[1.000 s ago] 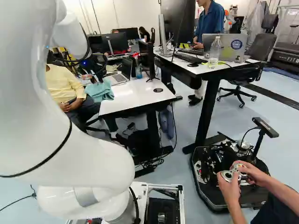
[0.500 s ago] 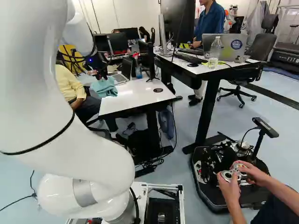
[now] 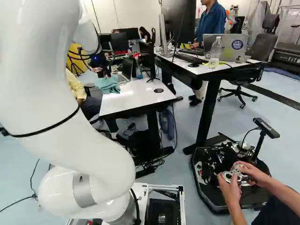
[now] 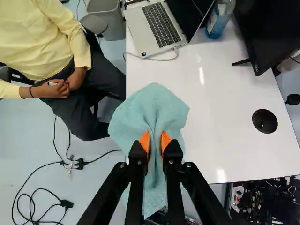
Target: Clean the table with the green towel
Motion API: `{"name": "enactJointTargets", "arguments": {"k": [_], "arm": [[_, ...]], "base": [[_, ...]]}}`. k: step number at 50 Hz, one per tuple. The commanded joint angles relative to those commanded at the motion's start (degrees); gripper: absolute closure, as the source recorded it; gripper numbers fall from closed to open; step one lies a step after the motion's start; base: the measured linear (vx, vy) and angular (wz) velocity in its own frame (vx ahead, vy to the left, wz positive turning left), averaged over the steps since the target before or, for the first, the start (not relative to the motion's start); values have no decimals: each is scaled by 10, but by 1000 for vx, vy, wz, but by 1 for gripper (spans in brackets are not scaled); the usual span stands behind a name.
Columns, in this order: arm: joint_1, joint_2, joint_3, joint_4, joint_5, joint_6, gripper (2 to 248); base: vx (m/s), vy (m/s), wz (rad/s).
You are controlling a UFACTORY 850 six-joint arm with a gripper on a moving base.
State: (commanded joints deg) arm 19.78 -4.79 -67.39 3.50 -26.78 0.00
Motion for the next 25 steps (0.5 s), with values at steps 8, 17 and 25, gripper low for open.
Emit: {"name": "enactJointTargets", "arguments": {"k": [8,17,25], "arm": [[1,-26,-27,0,0,0,199],[4,-53,-57,0,0,0,199],[3,-71,-77,0,0,0,199]], "base": [[0,0,0],[0,0,0],[0,0,0]]}}
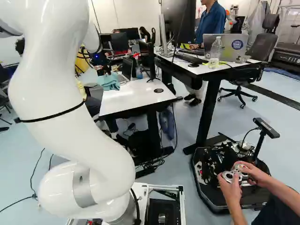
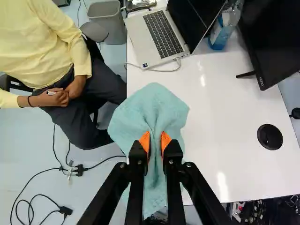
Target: Clean the table with the green towel
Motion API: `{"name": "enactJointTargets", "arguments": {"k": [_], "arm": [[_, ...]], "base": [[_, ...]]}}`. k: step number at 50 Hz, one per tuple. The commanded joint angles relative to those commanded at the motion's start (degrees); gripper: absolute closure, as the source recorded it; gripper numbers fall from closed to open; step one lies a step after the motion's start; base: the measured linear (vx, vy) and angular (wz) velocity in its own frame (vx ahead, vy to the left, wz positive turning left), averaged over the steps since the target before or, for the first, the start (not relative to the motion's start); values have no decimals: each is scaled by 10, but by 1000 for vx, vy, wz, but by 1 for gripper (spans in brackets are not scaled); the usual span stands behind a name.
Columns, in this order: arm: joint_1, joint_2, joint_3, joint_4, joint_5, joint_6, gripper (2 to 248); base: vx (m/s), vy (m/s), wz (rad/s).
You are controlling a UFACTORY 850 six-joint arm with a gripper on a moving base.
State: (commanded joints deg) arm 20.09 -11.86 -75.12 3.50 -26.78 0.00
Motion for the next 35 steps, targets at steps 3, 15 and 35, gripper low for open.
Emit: {"name": "enactJointTargets", "arguments": {"k": [3,15,35], "arm": [[0,-6,-7,0,0,0,199],[-2,-24,-27,0,3,0,199],[1,-31,-32,0,22,0,199]], "base": [[0,0,0],[0,0,0],[0,0,0]]}}
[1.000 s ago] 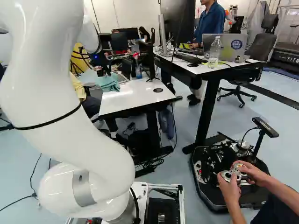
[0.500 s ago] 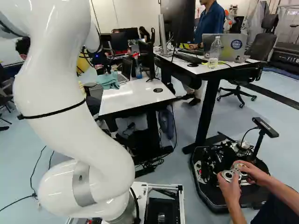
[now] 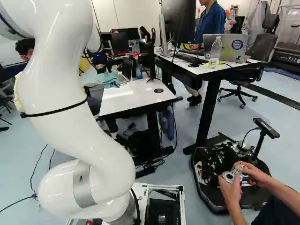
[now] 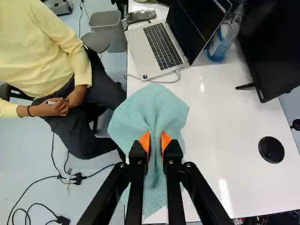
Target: Clean the table with the green towel
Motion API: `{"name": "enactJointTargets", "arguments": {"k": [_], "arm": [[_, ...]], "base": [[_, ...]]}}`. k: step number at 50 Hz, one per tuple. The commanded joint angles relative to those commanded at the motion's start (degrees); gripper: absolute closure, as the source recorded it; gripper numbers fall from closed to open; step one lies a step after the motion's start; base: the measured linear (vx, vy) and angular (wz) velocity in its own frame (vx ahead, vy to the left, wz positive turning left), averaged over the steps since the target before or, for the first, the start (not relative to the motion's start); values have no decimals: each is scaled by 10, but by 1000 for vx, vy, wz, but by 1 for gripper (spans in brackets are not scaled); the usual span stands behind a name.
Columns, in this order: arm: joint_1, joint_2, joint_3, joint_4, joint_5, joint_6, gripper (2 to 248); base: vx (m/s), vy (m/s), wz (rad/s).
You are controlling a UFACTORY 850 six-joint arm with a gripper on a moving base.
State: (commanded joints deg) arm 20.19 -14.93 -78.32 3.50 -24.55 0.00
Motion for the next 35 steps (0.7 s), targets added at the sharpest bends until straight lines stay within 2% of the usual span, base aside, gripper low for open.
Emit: {"name": "enactJointTargets", "arguments": {"k": [35], "arm": [[10,-42,-2,0,31,0,199]], "base": [[0,0,0]]}}
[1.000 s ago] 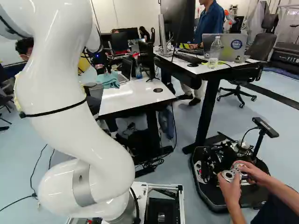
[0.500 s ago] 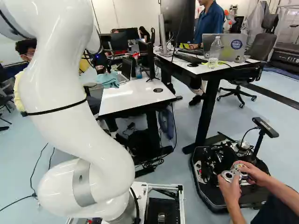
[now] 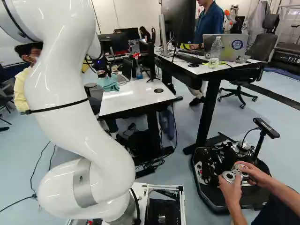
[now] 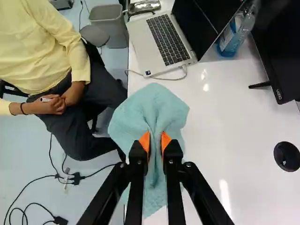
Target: Clean the table with the green towel
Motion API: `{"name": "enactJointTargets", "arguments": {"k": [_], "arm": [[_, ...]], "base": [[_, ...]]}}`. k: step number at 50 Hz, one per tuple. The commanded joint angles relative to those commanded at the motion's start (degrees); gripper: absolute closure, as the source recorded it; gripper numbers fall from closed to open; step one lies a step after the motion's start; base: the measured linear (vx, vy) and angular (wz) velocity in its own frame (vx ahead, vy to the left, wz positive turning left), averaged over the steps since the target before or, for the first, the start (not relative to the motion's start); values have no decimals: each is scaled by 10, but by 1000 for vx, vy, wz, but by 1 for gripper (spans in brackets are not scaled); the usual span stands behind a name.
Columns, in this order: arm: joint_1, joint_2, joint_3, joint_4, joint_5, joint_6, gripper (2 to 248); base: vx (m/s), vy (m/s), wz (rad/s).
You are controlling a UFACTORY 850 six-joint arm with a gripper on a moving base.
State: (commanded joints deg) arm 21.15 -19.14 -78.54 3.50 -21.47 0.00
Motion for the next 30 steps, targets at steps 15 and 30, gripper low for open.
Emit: {"name": "enactJointTargets", "arguments": {"k": [15,30], "arm": [[0,-17,1,0,24,0,199],[0,-34,1,0,49,0,199]], "base": [[0,0,0],[0,0,0]]}}
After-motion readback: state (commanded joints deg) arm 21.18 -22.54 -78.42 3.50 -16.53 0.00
